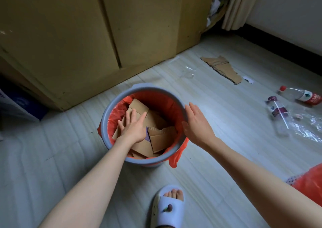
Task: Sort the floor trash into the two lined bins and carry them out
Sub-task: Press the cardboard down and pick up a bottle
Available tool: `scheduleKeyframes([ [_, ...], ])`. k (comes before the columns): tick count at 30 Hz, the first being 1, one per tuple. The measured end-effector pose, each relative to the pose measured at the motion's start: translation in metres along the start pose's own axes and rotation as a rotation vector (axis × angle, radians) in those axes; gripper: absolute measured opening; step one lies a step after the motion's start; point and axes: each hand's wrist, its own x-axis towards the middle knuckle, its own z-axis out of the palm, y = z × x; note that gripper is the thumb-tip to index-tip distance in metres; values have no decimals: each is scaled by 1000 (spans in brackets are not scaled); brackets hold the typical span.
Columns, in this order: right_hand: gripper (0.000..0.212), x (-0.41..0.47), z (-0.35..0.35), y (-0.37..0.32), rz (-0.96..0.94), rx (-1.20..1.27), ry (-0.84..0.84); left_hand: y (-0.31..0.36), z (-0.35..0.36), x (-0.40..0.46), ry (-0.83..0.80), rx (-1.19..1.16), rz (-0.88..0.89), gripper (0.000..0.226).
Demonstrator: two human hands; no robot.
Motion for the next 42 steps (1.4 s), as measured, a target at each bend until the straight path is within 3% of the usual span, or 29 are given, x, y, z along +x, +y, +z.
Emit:
scheduleKeyframes([
  [2,35,-7,4,3,72,111,-79,4,2,4,33,13,-99,70],
  [4,45,-9,6,1,127,186,-134,4,1,4,77,91,-168,70],
  [8,59,-5,12,0,157,182,-135,-1,-3,-1,132,132,-167,68],
  [15,63,-5,17,-2,180,185,-125,-18,18,-5,-107,291,-159,85],
  [20,63,-6,18,0,155,136,-109,-7,16,9,-178,404,-236,81],
  [22,64,-5,19,0,143,111,-105,0,16,7,-146,480,-185,74],
  [25,64,-5,20,0,134,106,-100,19,26,2,-43,467,115,69],
  [28,65,-4,22,2,130,115,-94,45,42,9,-178,382,350,61],
  [31,65,-4,21,4,114,122,-96,49,64,21,-369,540,274,55],
  [34,65,-4,22,6,96,128,-99,41,79,26,-388,683,249,58],
  [39,65,-2,24,10,70,142,-103,47,53,37,-385,435,244,47],
  [42,62,-1,14,14,79,230,-206,48,30,24,-159,-7,235,39],
])
